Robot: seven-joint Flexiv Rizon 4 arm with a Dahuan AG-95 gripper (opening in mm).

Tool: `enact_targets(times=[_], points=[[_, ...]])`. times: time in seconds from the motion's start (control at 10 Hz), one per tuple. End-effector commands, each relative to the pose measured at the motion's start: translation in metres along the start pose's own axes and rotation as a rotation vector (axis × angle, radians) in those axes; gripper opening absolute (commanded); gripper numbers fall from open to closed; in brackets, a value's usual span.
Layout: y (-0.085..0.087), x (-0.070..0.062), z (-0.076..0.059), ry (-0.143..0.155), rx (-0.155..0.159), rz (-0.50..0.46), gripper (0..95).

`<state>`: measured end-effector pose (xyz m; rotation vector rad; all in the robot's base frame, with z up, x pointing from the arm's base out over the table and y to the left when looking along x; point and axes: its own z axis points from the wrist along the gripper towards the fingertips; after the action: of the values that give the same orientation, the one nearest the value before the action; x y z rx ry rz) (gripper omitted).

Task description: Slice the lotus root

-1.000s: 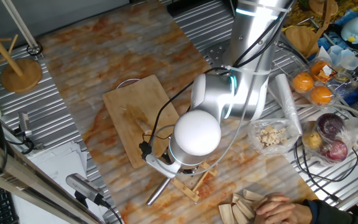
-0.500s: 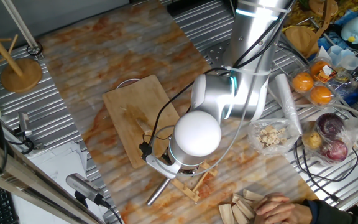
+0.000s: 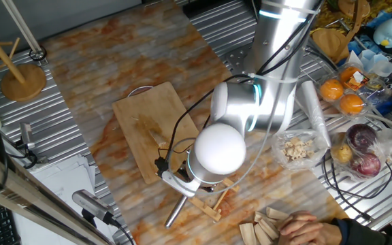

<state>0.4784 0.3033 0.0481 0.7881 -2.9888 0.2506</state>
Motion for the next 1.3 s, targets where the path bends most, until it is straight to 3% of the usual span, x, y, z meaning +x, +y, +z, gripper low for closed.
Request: enact_targets(times=[0.1,0.7,0.8,1.1,1.2,1.3], points=[[-0.003,0.005,-0.009,-0.011,-0.025,-0.007,0.0],[-0.018,0.036,-0.063,0.030,-0.119,0.076,0.0],[-0.025,0.040,-0.075,0.050,-0.139,0.095,0.0],[-0.047,0.036,-0.102,0.108,-0.157,0.171,0.0],[-0.056,0.032,-0.112,0.135,-0.143,0.223,0.0],[-0.063,0.031,-0.114,0.140,-0.136,0.231,0.0]])
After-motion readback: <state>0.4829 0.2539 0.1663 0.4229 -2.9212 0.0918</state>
